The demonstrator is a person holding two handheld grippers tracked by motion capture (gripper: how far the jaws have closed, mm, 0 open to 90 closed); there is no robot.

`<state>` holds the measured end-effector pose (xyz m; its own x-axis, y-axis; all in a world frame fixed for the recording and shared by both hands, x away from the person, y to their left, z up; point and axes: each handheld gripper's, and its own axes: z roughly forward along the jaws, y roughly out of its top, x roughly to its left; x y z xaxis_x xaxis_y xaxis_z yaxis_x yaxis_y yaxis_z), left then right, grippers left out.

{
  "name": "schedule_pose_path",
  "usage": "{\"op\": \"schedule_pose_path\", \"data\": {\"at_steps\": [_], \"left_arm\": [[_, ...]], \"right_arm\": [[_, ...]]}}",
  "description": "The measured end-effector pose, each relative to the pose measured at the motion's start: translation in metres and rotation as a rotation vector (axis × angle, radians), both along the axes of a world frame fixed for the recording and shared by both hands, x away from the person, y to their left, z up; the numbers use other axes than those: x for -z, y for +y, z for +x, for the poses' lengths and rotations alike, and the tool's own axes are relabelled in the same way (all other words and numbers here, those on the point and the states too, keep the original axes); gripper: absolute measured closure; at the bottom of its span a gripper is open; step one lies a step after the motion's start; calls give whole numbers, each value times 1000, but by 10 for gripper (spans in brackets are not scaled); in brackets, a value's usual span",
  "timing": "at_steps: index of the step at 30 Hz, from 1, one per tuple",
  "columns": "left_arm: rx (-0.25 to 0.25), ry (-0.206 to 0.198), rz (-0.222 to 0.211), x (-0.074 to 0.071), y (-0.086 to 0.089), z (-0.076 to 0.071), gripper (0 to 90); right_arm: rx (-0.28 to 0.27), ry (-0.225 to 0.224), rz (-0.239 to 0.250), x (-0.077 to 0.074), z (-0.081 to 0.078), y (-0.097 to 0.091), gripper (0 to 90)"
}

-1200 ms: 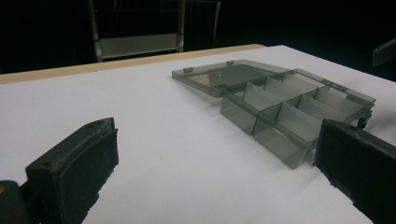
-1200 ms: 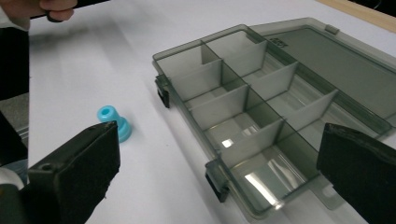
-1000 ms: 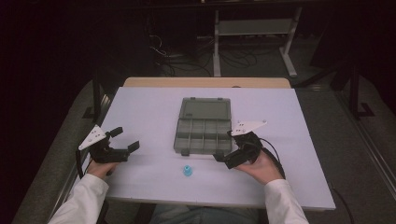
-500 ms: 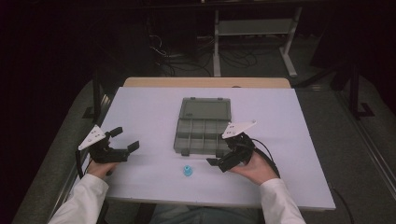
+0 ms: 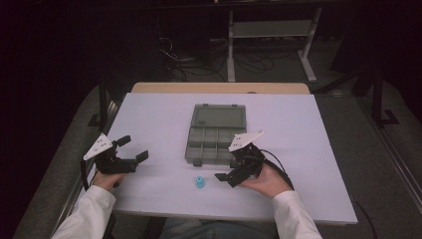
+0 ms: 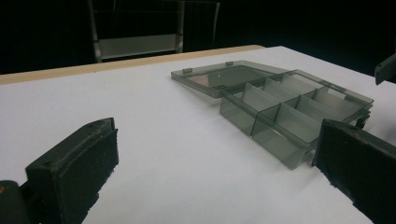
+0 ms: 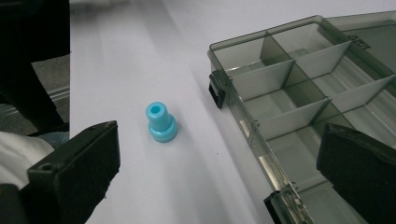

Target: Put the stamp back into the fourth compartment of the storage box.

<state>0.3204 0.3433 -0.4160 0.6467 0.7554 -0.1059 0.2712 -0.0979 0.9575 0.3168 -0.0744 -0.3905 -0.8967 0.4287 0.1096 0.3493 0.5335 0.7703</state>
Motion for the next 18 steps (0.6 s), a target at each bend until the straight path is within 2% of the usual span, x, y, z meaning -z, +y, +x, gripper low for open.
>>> {"op": "schedule_pose_path", "data": {"at_steps": [11,14,18], "left_arm": [[2,0,3,0,0,0,0],[4,0,2,0,0,0,0],[4,-1,3,0,0,0,0]], "right_arm": [[-32,28,-8,2,0,8,0],[-49,11,-29,4,1,11,0],[-71,22,-44,7,0,19,0]]}}
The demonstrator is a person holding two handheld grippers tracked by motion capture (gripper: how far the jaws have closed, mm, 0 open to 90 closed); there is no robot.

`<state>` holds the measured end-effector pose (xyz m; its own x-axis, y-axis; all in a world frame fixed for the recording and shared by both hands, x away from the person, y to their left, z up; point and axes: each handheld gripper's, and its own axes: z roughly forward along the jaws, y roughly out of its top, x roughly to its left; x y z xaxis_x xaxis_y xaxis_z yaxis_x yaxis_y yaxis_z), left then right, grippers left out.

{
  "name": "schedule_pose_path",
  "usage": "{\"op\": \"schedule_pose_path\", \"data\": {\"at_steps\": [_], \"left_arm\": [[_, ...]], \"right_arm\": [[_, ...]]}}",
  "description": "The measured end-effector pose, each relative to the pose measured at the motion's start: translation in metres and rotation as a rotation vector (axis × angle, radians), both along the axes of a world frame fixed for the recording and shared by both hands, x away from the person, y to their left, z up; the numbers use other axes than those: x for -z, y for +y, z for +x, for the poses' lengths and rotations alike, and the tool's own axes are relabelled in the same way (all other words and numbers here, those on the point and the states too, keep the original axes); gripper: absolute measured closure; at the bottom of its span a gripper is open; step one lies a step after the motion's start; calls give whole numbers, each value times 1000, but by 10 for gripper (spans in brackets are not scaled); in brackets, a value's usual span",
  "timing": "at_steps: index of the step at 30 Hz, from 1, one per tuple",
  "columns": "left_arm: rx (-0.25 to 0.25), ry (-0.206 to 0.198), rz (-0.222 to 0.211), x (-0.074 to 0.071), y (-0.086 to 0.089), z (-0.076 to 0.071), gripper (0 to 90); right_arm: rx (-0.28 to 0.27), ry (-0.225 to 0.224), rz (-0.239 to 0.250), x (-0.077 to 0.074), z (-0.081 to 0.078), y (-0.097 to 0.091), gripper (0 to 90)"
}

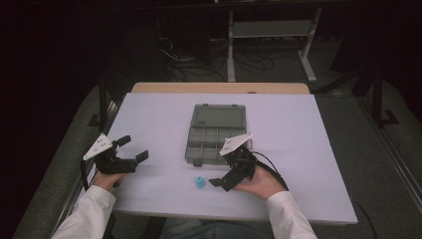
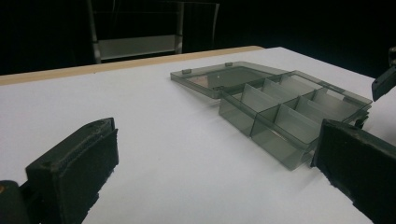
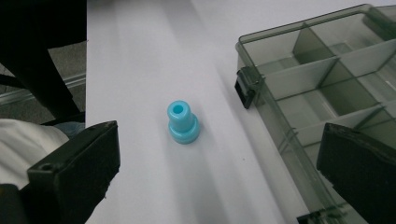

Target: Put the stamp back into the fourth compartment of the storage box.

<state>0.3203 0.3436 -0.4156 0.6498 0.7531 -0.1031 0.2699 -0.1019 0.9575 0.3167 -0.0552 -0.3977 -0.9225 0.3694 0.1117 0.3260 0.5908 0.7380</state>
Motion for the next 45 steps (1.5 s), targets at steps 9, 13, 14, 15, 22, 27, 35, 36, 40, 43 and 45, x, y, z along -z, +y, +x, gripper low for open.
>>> {"op": "schedule_pose_path", "data": {"at_steps": [9,13,14,15,22,27,35,36,40,43,45], "left_arm": [[0,-2,-3,0,0,0,0],[1,-3,-5,0,0,0,0],[0,-3,-6,0,0,0,0],[0,-2,-5,0,0,0,0],[0,-3,-10,0,0,0,0],[2,-3,-5,0,0,0,0],[1,-4,-9,0,0,0,0],[1,-4,-6,0,0,0,0],[-3,-6,-11,-1,0,-1,0],[-3,-8,-11,-1,0,-1,0],[-4,-7,-10,-1,0,-1,0]], "right_arm": [[-22,6,-22,3,-1,10,0],[-36,8,-34,6,-1,13,0],[-40,13,-34,7,-1,15,0],[-41,25,-30,7,-1,16,0],[-68,19,-55,13,-1,26,0],[-96,4,-78,19,1,32,0],[-119,3,-108,27,2,40,0],[-118,7,-113,28,2,42,0],[-113,-2,-142,31,0,47,0],[-112,-11,-151,32,0,50,0],[-110,-11,-142,33,1,52,0]]}}
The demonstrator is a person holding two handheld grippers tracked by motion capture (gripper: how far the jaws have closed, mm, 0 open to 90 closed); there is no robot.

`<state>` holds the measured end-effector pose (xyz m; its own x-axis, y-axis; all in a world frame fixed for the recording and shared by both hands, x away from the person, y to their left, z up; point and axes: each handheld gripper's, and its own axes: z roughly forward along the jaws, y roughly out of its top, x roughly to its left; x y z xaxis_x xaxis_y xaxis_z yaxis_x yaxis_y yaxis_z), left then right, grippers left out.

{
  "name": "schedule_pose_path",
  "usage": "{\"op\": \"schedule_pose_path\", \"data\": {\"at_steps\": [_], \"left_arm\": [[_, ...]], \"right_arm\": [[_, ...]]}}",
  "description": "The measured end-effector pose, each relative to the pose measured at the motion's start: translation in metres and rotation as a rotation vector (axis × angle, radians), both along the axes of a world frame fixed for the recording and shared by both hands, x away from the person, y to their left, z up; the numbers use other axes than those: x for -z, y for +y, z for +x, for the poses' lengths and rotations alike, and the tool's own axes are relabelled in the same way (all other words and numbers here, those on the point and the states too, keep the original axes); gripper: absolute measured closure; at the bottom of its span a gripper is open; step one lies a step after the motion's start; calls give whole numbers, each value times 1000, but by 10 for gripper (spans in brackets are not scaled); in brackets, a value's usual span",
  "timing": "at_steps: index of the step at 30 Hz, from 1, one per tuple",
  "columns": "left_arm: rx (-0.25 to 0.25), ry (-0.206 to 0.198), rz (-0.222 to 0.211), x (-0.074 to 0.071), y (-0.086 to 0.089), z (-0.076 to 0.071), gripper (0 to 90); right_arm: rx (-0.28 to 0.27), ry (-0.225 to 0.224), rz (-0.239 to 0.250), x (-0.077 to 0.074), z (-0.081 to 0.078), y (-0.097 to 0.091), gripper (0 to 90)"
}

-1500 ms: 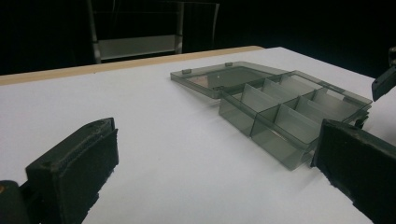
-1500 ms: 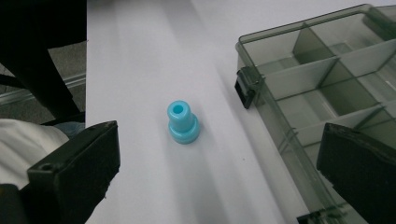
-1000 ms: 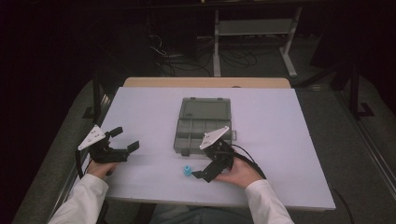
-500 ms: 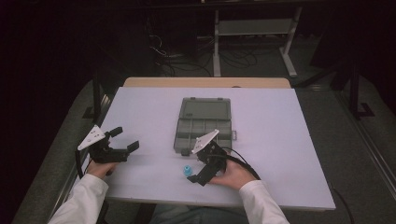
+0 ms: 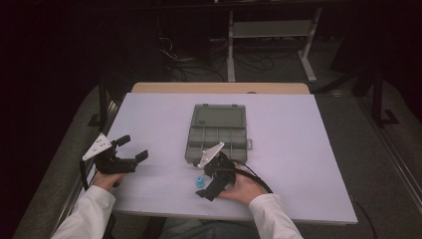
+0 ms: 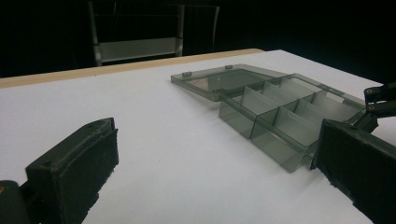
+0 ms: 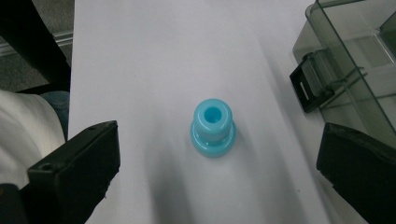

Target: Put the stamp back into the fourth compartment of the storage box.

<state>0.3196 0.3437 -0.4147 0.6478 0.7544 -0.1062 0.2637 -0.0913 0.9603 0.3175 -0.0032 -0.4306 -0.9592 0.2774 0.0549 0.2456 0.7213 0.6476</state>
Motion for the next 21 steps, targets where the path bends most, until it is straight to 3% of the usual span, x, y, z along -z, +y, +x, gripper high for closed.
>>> {"op": "schedule_pose_path", "data": {"at_steps": [3,6,9,12,14,21], "left_arm": [[0,-1,-2,0,0,0,0],[0,0,0,0,0,0,0],[-2,3,7,0,0,0,0],[-5,3,-5,0,0,0,0],[-3,3,0,0,0,0,0],[-3,4,0,1,0,1,0]], "right_arm": [[4,-4,-4,0,0,1,0],[-4,-10,-1,0,0,2,106],[11,-13,-11,0,0,2,142],[26,11,-26,1,0,2,189],[27,15,-9,0,1,1,265],[35,12,10,-2,1,1,394]]}}
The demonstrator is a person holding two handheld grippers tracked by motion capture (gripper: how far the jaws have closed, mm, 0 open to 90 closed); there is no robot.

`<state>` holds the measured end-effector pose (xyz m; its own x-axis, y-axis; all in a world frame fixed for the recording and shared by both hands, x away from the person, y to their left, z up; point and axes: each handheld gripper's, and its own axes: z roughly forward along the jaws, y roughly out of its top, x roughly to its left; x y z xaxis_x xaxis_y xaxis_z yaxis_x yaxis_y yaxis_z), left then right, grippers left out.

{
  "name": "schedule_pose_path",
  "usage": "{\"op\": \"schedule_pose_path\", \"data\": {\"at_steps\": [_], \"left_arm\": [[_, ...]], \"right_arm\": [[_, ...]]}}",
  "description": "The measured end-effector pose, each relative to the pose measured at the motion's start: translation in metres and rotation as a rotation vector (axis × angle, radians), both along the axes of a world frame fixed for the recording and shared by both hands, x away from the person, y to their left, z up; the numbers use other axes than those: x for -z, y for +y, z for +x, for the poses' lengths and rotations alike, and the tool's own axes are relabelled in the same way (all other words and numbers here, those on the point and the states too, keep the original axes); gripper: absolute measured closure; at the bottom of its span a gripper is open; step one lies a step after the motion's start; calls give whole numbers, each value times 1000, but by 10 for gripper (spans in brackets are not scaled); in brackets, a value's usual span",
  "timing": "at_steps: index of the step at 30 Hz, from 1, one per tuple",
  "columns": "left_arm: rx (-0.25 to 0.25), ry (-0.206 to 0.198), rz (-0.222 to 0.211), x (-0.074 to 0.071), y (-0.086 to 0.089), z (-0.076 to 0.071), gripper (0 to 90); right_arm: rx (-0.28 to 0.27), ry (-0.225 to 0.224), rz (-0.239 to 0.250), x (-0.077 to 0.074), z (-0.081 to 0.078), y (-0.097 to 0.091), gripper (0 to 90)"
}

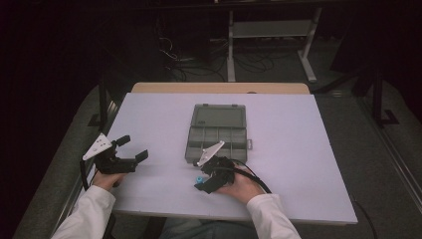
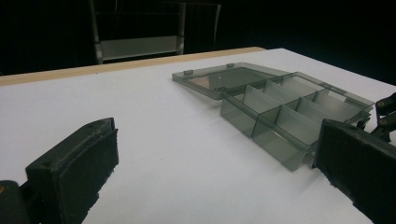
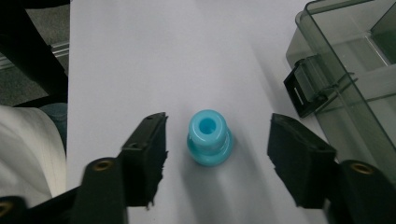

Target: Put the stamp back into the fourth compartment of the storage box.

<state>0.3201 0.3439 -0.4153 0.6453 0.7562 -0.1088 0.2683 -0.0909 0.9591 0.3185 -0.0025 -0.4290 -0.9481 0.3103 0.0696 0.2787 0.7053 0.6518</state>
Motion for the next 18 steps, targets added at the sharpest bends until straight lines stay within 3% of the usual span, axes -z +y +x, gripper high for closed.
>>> {"op": "schedule_pose_path", "data": {"at_steps": [7,12,15,18], "left_arm": [[2,-1,-1,0,0,0,0],[1,2,-10,0,0,0,0],[2,1,-6,0,1,0,0],[1,2,-8,0,0,0,0]], "right_arm": [[-28,-5,16,-1,-2,0,540],[-44,-7,18,-1,-3,0,693],[-38,-12,17,-3,-4,0,709],[-39,-47,31,-6,-6,-1,712]]}}
